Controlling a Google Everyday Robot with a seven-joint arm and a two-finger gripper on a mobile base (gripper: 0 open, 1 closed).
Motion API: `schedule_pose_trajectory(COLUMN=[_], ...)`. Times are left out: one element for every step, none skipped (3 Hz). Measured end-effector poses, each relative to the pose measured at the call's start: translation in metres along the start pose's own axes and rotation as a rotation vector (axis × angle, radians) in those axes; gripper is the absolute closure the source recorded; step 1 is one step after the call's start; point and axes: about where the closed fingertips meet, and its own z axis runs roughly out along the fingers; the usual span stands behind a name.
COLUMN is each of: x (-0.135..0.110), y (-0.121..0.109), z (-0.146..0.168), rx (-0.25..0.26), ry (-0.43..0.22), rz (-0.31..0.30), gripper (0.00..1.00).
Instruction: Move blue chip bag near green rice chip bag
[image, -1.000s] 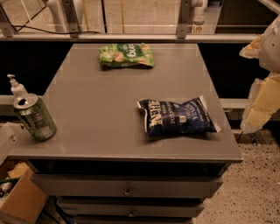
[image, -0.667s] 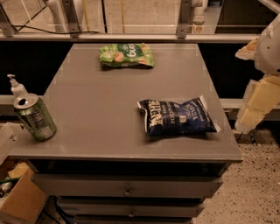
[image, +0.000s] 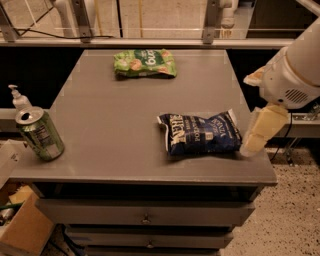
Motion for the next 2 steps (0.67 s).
schedule_pose_trajectory(x=[0.001,0.001], y=[0.002,0.006], z=[0.032,0.056], rx=[-0.020,-0.033], ry=[-0.065,-0.122], rz=[0.005,0.014], gripper=[0.00,0.00])
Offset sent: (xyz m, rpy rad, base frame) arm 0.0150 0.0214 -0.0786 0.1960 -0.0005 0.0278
